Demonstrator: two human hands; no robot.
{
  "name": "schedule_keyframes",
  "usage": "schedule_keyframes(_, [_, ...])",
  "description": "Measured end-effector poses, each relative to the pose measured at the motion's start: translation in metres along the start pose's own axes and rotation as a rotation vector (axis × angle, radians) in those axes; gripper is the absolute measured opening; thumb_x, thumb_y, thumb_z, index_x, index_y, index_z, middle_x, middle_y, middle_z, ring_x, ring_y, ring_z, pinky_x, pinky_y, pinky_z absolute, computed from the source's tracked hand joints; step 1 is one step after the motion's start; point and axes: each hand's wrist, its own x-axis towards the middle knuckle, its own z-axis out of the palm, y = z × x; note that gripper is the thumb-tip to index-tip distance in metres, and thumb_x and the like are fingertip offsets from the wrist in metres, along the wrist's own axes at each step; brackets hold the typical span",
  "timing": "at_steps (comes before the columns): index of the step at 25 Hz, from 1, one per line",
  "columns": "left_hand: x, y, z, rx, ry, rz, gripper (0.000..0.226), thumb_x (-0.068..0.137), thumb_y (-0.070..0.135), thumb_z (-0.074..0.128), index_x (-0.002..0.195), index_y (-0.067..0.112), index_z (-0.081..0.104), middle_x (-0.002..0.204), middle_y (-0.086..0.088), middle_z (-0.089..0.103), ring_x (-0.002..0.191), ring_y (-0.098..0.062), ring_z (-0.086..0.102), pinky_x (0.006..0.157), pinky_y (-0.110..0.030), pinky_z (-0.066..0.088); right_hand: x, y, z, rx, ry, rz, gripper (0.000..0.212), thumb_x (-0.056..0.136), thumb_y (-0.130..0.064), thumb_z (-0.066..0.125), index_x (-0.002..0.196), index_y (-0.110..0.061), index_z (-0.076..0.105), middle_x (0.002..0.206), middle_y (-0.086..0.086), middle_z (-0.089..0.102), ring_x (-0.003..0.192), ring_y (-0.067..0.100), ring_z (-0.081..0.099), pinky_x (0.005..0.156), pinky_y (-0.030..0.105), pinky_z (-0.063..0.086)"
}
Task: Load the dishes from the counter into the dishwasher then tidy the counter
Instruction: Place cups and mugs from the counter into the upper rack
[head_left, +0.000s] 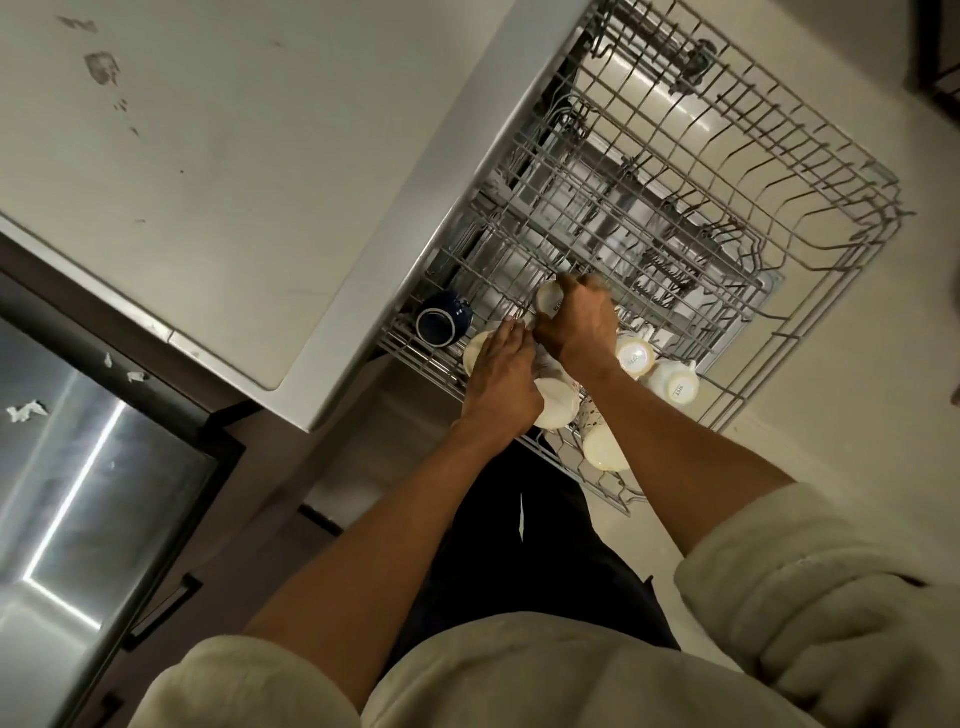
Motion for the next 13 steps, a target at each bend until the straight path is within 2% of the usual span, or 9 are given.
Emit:
schedule_keyframes(2, [0.0,0.0,-0.001,0.004,-0.004,0.002,0.072,0.087,0.006,0.053,0.153,0.001,0.025,0.163,-0.013,0.021,0.153,-0.022,0.006,0.124,-0.039,0.012,0.004,0.001,0.001,-0.088,0.016,-0.014,0.066,0.079,-0.043,0.08,0.135,-0.019,0.055,0.123,0.013,0.059,0.116,0.03,0.051,0.093,0.041,0.049])
schedule_keyframes(6, [0.001,-0.002,0.001,0.007,-0.002,0.001,0.073,0.086,0.007,0.054,0.154,0.003,0.025,0.163,-0.011,0.022,0.153,-0.021,0.006,0.124,-0.04,0.012,0.009,0.005,0.005,-0.205,0.073,-0.069,0.065,0.08,-0.051,0.077,0.131,-0.017,0.057,0.114,0.009,0.067,0.107,0.025,0.053,0.096,0.035,0.041])
schedule_keyframes(10, [0.0,-0.002,0.001,0.004,-0.009,-0.012,0.073,0.088,0.009,0.054,0.155,0.007,0.024,0.164,-0.008,0.019,0.153,-0.019,0.004,0.125,-0.039,0.01,0.004,0.01,0.007,-0.129,0.092,-0.097,0.068,0.079,-0.043,0.08,0.132,-0.012,0.053,0.115,0.011,0.068,0.107,0.026,0.056,0.101,0.036,0.039])
schedule_keyframes(13, [0.0,-0.001,0.001,0.0,0.004,-0.012,0.07,0.091,0.009,0.051,0.155,0.007,0.023,0.164,-0.007,0.017,0.153,-0.017,0.002,0.125,-0.035,0.006,-0.006,0.013,0.011,-0.024,0.105,-0.106,0.071,0.079,-0.031,0.081,0.138,-0.008,0.048,0.116,0.014,0.067,0.108,0.031,0.052,0.095,0.039,0.043])
